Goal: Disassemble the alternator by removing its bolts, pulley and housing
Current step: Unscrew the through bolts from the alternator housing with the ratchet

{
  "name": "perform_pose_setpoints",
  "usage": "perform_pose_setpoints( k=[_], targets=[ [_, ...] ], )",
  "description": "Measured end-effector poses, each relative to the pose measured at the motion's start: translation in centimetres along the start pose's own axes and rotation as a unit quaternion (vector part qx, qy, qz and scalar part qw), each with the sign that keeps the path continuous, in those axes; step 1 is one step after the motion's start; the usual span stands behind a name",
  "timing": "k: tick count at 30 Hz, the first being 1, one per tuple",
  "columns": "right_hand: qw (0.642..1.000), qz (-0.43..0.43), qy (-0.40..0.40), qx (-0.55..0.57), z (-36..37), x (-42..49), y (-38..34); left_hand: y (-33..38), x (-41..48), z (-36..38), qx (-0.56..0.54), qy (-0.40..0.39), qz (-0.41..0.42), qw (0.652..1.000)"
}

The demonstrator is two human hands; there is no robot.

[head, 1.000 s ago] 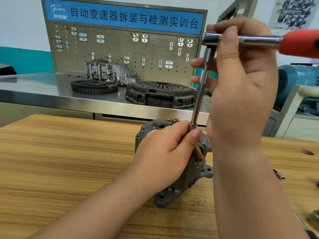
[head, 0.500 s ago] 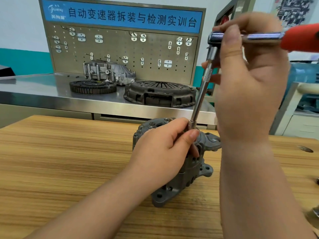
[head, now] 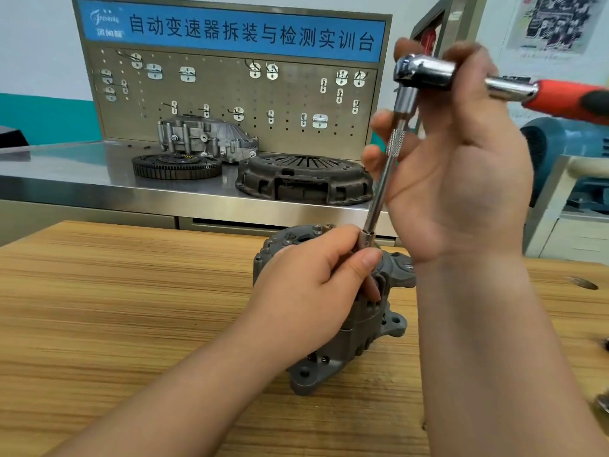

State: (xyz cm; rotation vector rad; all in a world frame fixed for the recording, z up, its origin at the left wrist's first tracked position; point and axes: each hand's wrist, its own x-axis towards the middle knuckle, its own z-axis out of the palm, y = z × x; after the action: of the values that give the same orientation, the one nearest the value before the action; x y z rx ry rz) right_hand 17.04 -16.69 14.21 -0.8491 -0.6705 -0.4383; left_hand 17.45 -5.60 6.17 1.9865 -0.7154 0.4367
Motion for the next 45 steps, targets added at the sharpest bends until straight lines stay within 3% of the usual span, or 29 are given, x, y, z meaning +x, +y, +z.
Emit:
perform_pose_setpoints(
  k=[2, 5, 6, 11, 19, 22, 24, 28, 30, 34, 37, 39, 41, 43, 45],
  targets=[
    [0.979, -0.114, 0.018, -0.167, 0.0, 0.0, 0.1, 0.0, 0.0, 0.0, 0.011, 0.002, -0.008, 1.0],
    [0.897, -0.27, -0.019, -0.349, 0.3, 0.0, 0.5, 0.3, -0.1, -0.1, 0.002, 0.004, -0.022, 1.0],
    [0.895, -0.273, -0.025, -0.351, 0.4, -0.1, 0.7, 0.5, -0.2, -0.1, -0.003, 0.007, -0.021, 1.0],
    [0.975, -0.11, -0.013, -0.191, 1.2, -0.7, 0.7, 0.8, -0.6, -0.4, -0.026, 0.022, -0.015, 0.999],
    [0.999, 0.015, -0.031, 0.001, 0.3, -0.2, 0.0, 0.9, -0.3, 0.0, -0.03, 0.006, -0.01, 0.999],
    [0.999, 0.002, -0.04, -0.016, 0.2, -0.2, 0.1, 1.0, -0.2, 0.1, -0.033, 0.015, -0.033, 0.999],
    [0.993, -0.054, -0.031, -0.096, 0.3, -0.2, 0.2, 1.0, -0.2, 0.1, -0.022, 0.018, -0.038, 0.999],
    [0.931, -0.218, -0.036, -0.291, 0.2, -0.1, 0.6, 0.8, -0.2, 0.1, -0.017, 0.017, -0.052, 0.998],
    [0.933, -0.211, -0.03, -0.291, 0.4, -0.1, 0.7, 0.7, -0.2, 0.1, -0.019, 0.017, -0.043, 0.999],
    [0.991, -0.073, -0.018, -0.109, 0.6, -0.3, 0.5, 0.8, -0.3, 0.0, -0.043, 0.019, -0.016, 0.999],
    [0.999, 0.012, -0.03, 0.028, 0.4, -0.1, 0.4, 0.6, -0.3, -0.1, -0.028, 0.013, 0.004, 1.0],
    [0.997, 0.031, -0.035, 0.059, 0.2, -0.1, 0.5, 0.5, -0.2, -0.1, -0.024, 0.008, -0.001, 1.0],
    [0.999, 0.015, -0.023, 0.029, 0.2, 0.0, 0.5, 0.5, -0.1, -0.1, -0.023, 0.009, -0.008, 1.0],
    [0.995, -0.059, -0.007, -0.086, 0.2, -0.1, 0.6, 0.6, -0.2, 0.0, -0.02, 0.012, -0.016, 1.0],
    [0.942, -0.201, -0.008, -0.27, 0.3, 0.1, 0.7, 0.7, -0.2, 0.0, -0.013, 0.017, -0.023, 1.0]
  ],
)
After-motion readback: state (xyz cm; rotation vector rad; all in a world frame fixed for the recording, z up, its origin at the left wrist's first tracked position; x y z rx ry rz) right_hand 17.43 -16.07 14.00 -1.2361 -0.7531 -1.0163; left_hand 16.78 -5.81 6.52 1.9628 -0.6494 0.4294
